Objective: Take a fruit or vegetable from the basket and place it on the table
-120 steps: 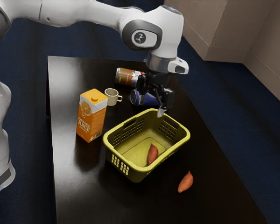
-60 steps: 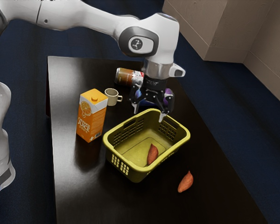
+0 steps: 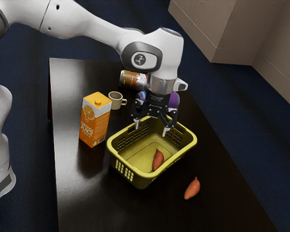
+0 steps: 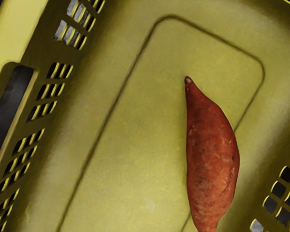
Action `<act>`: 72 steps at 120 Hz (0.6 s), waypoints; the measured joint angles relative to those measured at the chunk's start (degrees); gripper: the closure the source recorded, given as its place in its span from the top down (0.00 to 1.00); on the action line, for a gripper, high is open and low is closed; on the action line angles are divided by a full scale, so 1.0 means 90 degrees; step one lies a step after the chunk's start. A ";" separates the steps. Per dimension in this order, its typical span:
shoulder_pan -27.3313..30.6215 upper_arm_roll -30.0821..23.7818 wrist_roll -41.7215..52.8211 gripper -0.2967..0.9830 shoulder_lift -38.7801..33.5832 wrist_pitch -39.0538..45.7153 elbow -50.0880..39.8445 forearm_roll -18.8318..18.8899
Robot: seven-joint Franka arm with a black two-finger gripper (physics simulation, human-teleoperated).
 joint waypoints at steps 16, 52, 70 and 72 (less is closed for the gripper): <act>-0.0062 -0.0012 -0.0177 0.77 0.0168 0.0161 -0.0021 -0.0016; -0.0072 0.0020 -0.0446 0.77 0.0380 0.0374 -0.0030 -0.0028; -0.0043 0.0037 -0.0534 0.77 0.0455 0.0433 -0.0033 -0.0028; -0.0043 0.0042 -0.0542 0.77 0.0461 0.0439 -0.0033 -0.0028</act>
